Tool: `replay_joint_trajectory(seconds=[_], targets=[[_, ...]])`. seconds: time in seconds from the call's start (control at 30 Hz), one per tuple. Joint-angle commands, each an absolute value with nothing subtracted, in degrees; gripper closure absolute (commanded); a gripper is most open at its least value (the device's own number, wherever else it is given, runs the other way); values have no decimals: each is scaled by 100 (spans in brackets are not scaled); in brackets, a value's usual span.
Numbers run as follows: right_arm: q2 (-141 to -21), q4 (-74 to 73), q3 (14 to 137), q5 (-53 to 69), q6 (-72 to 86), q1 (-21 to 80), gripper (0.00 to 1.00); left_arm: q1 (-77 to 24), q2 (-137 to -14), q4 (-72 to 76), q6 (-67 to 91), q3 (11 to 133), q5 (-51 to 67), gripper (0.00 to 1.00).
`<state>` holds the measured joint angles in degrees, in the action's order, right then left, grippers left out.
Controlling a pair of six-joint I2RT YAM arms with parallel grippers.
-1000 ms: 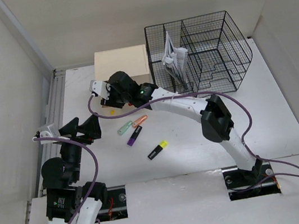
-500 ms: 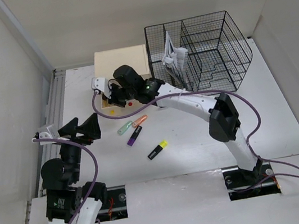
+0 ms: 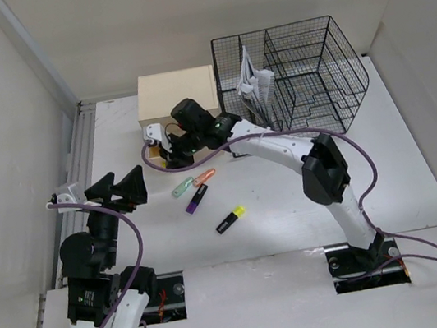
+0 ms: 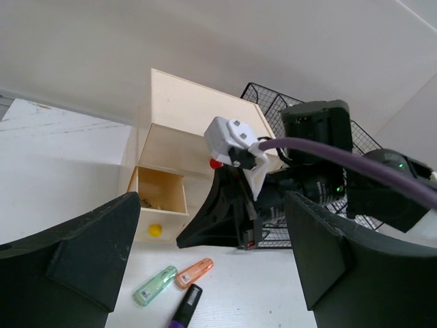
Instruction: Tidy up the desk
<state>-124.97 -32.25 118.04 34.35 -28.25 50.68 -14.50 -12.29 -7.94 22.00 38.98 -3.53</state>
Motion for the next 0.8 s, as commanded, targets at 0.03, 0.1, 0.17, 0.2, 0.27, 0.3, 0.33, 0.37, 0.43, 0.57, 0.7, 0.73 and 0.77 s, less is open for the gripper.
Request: replay_joint_trajectory(seconds=[0.03,0.1,0.17,0.2,0.27,0.3,0.33,0.37,0.43,0.57,0.7,0.73,0.77], targets=[[-12148,-2225,11260,2438,-2610,5203,100,-1433,-1169,-475,2241,3902,-387,16],[-12094,-1691,11058,1567,-2488,5309,100,-1433,-1169,-475,2241,3902,-387,16],[-12189,-1688,11223,857,-2286,5388,100,-1433,-1169,-475,2241,3902,-439,16],[-12251,-1557,11293,635,-2233,5457,100,-1433,-1169,-475,2241,3902,-439,16],[-12252,-1311,11216,187,-2171,5520,100,-1433,-1169,-475,2241,3902,-439,16],[-12252,-1170,11215,-233,-2171,5598,100,-1433,-1169,-475,2241,3902,-439,16],[-12313,-1021,11215,-385,-2171,5651,100,-1433,-1169,-475,2241,3902,-439,16],[-12313,-959,11215,-491,-2171,5651,100,-1433,-1169,-475,2241,3902,-439,16],[-12375,-801,11215,-729,-2171,5651,100,-1433,-1169,-475,2241,3902,-492,16],[-12594,-389,11347,-1598,-2171,5704,100,-1433,-1169,-527,2241,3902,-554,16],[-12752,131,11285,-2530,-2303,5756,100,-1433,-1169,-527,2241,3902,-554,16],[-12823,132,11285,-2679,-2381,5757,100,-1433,-1169,-527,2293,3902,-554,16],[-12823,184,11285,-2811,-2443,5757,100,-1433,-1169,-527,2294,3902,-554,16]])
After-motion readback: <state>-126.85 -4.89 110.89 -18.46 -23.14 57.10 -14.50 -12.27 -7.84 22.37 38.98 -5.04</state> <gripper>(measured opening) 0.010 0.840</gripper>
